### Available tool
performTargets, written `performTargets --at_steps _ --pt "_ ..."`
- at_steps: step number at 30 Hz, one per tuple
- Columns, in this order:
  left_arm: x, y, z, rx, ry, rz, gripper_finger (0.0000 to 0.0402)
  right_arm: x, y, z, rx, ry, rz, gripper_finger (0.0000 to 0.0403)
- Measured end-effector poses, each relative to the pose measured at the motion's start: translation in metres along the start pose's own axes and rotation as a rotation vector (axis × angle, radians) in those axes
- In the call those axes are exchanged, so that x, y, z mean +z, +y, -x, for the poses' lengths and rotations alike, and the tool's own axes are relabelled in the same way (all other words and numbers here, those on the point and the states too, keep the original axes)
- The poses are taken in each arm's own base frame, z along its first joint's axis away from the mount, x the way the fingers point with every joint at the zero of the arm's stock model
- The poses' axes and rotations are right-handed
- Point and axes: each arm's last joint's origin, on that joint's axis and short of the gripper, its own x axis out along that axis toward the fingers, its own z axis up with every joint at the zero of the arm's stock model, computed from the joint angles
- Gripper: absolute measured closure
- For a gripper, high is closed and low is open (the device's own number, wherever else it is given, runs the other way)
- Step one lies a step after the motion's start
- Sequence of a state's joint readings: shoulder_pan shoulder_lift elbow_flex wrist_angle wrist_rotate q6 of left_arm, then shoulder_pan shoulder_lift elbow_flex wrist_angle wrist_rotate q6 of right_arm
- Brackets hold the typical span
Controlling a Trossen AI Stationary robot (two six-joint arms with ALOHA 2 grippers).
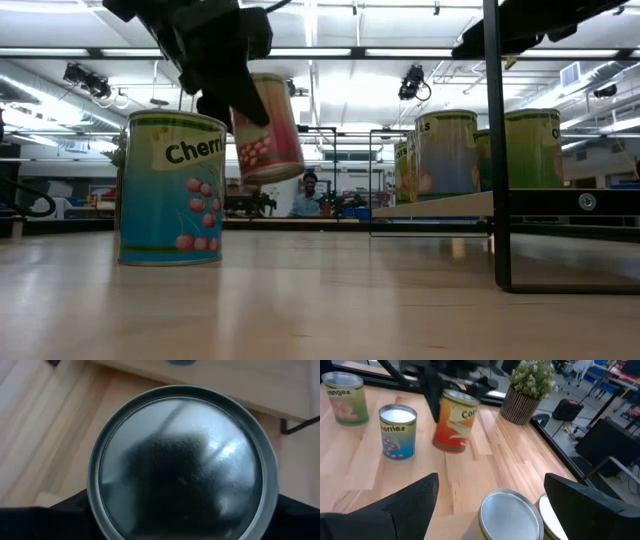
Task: Pick and place cans onto a shelf
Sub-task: Put the canned corn on the shelf
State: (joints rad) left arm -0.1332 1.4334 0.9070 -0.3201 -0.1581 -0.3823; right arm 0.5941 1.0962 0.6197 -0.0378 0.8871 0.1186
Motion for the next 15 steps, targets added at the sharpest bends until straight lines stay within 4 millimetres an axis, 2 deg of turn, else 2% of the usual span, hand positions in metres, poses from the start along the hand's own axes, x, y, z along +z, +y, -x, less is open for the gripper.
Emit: performTargets --at_steps 3,11,15 --pt "0.002 -0.005 0.001 -0.026 -0.031 0.007 0.0091 0.000 0.001 -0.001 0.015 0.010 -0.015 0.0032" --pt "0.010 -0.010 0.001 -0.088 -0.107 0.029 0.0091 0.018 0.002 0.005 0.093 0.025 -0.046 0.0032" --pt "0.020 -0.018 -0.006 -0.090 -0.112 0.002 0.0091 0.025 0.005 0.011 0.139 0.026 -0.037 0.0032"
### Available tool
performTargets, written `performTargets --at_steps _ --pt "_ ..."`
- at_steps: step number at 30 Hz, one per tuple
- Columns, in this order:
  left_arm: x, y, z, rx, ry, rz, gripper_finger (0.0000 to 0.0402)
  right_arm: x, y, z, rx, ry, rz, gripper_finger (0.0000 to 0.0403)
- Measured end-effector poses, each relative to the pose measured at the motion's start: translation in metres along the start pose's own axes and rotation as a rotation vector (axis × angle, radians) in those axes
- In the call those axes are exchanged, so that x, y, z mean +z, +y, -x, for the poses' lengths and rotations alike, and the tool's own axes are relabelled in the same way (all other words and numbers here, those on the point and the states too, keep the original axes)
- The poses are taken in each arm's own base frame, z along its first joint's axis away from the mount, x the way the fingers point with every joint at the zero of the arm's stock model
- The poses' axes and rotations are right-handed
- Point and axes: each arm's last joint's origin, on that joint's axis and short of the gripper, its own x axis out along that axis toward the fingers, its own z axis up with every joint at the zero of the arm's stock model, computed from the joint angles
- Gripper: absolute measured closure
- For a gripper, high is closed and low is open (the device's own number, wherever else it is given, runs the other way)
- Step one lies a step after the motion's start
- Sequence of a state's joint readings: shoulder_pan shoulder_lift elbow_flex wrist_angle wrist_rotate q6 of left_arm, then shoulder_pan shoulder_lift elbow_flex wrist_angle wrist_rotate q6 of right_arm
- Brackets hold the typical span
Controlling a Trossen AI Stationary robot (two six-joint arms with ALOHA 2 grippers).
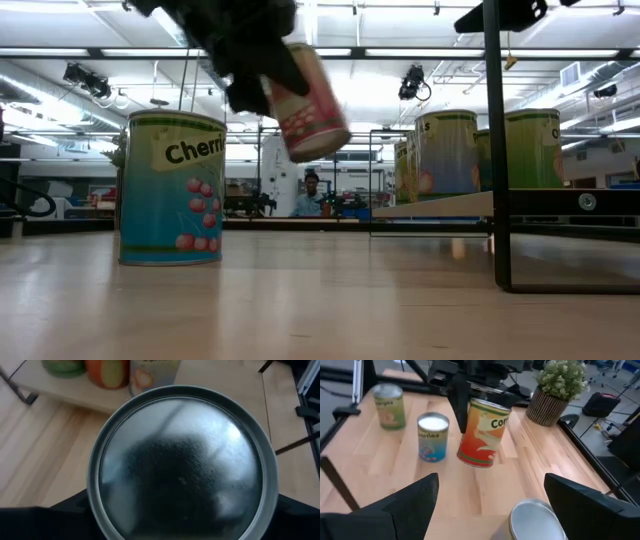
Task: Pick and place cans onto a shelf
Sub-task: Put the canned corn on the shelf
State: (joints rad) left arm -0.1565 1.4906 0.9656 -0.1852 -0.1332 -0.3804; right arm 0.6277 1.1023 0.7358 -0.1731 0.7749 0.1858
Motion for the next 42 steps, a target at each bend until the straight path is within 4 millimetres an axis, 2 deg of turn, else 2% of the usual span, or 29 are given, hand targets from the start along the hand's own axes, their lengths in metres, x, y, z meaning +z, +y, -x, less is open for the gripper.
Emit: performTargets --at_steps 6,14,21,26,32,42 --pt "0.027 -0.022 -0.032 0.020 0.098 -0.110 0.0091 0.005 0.000 0.015 0.016 0.052 -0.010 0.0032" --pt "0.063 -0.046 -0.072 -0.001 0.236 -0.191 0.0091 -0.003 -0.007 0.036 0.017 0.149 -0.045 0.0032" --pt "0.089 -0.058 -0.095 -0.013 0.214 -0.256 0.0091 -0.009 -0.004 0.047 0.046 0.174 -0.076 0.0032" --pt "0.098 -0.064 -0.106 -0.024 0.188 -0.284 0.0091 -0.008 -0.002 0.052 0.030 0.136 -0.072 0.0032" --pt "0.097 -0.069 -0.117 -0.031 0.183 -0.290 0.0091 -0.007 -0.003 0.053 0.017 0.119 -0.090 0.0032" --pt "0.098 -0.069 -0.118 -0.030 0.176 -0.258 0.0091 -0.004 -0.004 0.050 0.003 0.098 -0.107 0.0032"
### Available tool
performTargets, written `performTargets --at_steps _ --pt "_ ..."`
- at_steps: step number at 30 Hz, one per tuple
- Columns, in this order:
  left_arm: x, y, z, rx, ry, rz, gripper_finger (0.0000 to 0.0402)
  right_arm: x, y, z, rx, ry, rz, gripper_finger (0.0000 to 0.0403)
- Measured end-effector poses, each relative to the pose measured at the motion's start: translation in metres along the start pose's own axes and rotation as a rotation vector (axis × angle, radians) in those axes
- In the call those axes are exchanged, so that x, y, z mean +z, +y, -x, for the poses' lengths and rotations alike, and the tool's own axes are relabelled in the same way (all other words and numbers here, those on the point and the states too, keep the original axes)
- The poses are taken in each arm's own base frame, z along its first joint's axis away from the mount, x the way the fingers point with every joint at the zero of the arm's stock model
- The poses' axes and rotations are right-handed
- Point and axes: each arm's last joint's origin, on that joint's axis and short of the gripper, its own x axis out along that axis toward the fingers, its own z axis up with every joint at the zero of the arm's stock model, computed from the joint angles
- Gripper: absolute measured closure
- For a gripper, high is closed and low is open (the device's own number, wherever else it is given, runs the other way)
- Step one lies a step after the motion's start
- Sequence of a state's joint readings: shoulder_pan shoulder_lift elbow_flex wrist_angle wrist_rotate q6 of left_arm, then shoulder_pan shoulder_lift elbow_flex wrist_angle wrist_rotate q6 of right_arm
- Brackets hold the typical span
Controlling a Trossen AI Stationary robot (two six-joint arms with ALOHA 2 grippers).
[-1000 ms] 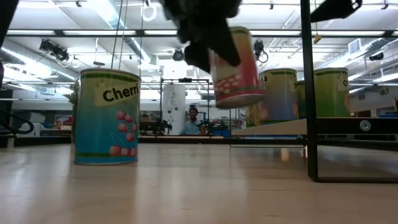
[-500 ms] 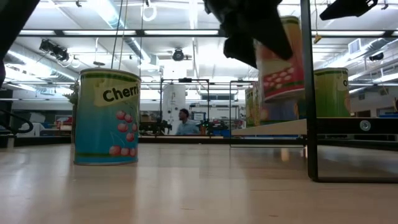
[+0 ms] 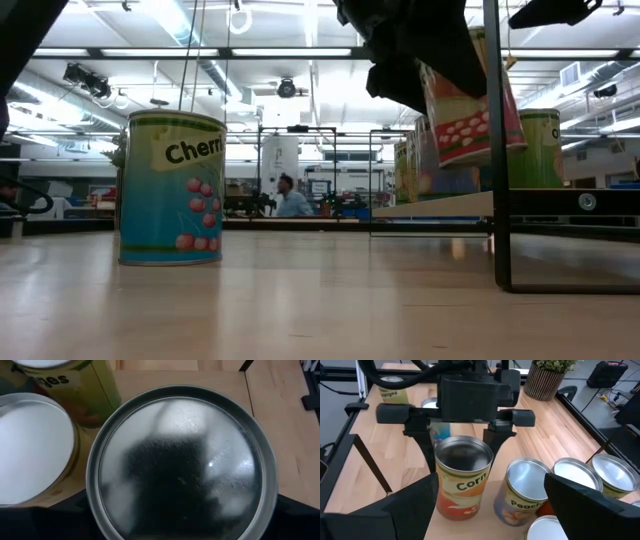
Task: Pick and place cans onto a shelf
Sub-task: Put the canned corn on the shelf
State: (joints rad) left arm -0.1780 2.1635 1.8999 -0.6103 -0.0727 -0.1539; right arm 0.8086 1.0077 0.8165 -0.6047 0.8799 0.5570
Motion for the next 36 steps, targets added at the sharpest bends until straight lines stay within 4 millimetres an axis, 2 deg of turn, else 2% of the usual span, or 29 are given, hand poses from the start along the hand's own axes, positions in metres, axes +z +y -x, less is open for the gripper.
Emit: performTargets --at_steps 6,13,28,36 --pt "0.001 0.002 0.000 0.002 0.003 0.022 0.0091 0.001 -0.001 -0.002 -0.004 0.007 0.006 0.0032" --pt "0.011 0.006 0.013 0.009 -0.001 0.034 0.0091 0.000 -0.001 -0.002 0.003 0.012 0.008 0.0032" --pt "0.016 0.004 0.014 0.000 -0.038 0.055 0.0091 0.000 -0.002 -0.002 0.018 0.027 0.041 0.0032" --pt "-0.003 0.002 -0.005 0.020 0.102 -0.021 0.0091 -0.003 -0.006 0.000 0.017 0.059 0.021 0.0032"
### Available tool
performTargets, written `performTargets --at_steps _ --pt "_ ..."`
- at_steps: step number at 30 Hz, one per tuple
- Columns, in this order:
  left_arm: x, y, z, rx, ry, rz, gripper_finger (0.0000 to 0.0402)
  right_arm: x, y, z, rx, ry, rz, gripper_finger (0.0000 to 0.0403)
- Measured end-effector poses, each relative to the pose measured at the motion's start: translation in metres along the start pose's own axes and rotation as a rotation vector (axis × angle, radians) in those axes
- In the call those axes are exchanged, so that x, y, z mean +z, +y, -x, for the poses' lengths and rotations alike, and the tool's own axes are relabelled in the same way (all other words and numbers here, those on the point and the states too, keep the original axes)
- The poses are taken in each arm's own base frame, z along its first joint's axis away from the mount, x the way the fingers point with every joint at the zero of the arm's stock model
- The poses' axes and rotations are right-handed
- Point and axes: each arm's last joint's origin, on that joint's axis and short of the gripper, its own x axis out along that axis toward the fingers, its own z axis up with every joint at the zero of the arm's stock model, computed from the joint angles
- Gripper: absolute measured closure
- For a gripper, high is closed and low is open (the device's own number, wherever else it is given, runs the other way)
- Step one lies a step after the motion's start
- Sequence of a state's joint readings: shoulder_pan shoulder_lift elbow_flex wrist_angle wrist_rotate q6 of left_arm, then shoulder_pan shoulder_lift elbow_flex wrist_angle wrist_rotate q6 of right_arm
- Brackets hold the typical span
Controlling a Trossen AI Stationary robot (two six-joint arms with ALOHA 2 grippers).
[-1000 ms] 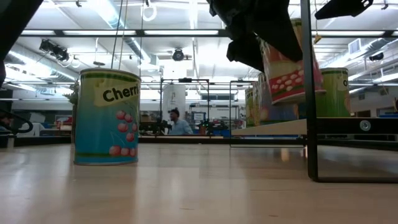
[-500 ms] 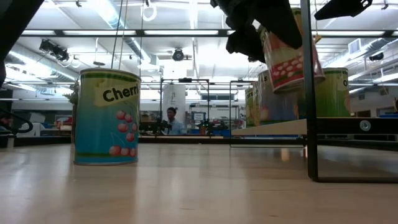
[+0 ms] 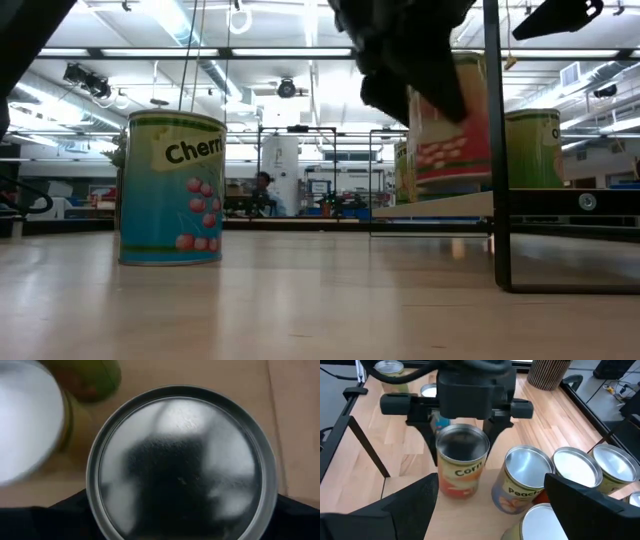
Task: Pick and place cans onto a shelf
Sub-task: Put the canned corn on the shelf
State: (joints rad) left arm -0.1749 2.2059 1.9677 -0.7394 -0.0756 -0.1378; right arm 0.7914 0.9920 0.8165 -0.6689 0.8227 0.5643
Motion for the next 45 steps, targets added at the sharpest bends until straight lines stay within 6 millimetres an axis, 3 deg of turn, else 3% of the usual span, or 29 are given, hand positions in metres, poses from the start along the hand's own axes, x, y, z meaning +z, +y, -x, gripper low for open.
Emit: performTargets --at_steps 15,45 --pt "0.001 -0.008 -0.003 -0.004 -0.029 -0.238 0.0088 0.000 0.001 -0.001 0.000 -0.001 -0.005 0.0032" --pt "0.004 -0.011 -0.003 -0.041 -0.065 -0.192 0.0088 0.001 0.002 -0.001 0.009 -0.003 -0.017 0.0032"
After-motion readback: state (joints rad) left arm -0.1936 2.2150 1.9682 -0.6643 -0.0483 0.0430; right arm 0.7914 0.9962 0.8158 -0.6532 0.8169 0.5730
